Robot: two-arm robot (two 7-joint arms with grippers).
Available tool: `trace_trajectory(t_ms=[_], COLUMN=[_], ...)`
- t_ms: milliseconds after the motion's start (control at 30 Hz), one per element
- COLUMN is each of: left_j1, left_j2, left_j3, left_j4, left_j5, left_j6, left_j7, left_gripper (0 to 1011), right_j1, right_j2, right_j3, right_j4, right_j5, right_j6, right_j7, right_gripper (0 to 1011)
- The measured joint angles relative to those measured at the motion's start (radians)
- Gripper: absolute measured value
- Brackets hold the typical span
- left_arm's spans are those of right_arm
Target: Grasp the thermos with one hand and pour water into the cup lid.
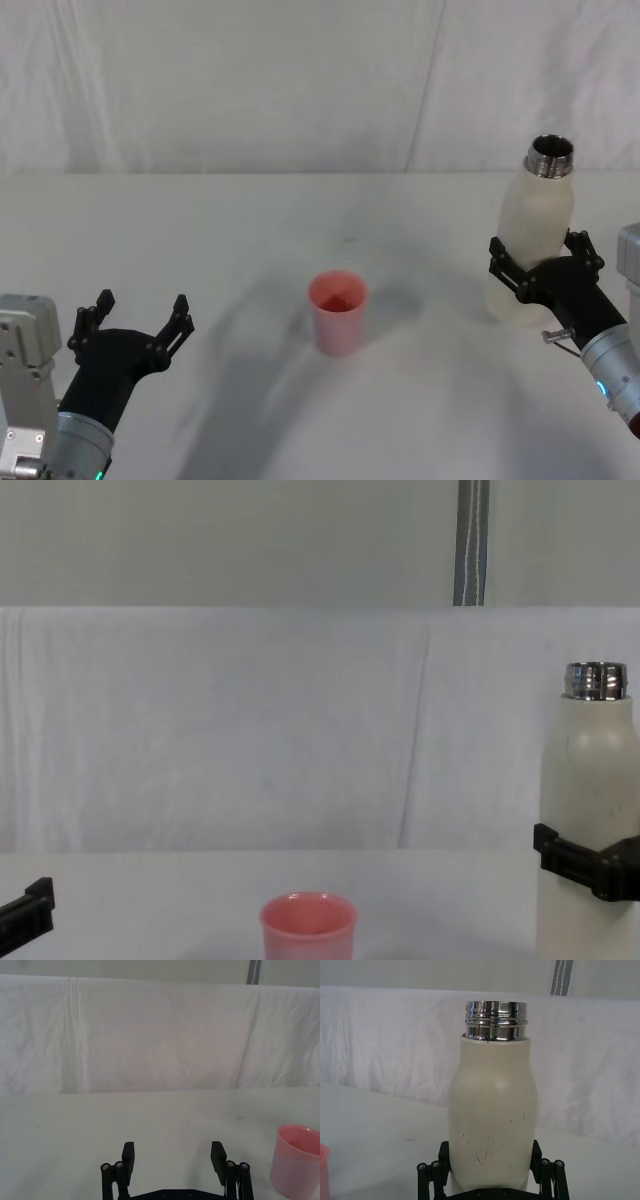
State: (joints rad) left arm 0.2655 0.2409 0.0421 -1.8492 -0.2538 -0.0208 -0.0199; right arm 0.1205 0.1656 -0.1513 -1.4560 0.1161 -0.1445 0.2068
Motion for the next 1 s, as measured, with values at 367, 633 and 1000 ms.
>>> trace_trajectory(t_ms=[367,633,1000], left_j1=[0.0,0.0,0.0], left_j2=[0.0,0.0,0.0], left_j3=[0.0,0.0,0.0], left_j4=[0.0,0.0,0.0], left_j5=[0.0,0.0,0.0], left_j6=[0.0,0.0,0.0], left_j7=[0.0,0.0,0.0], left_gripper=[1001,1001,1001], right_j1=[0.002,0.004,0.008], right_j2=[-0.006,-0.008,-0.01], right_j3=[0.001,0.001,0.002], right_j4=[0.028,0.043,0.06], right_j5=[0.007,0.011,0.011], right_j6=[-0.008,-0.023,-0.036], right_j7=[-0.001,0.001,0.002], right_gripper=[955,955,955])
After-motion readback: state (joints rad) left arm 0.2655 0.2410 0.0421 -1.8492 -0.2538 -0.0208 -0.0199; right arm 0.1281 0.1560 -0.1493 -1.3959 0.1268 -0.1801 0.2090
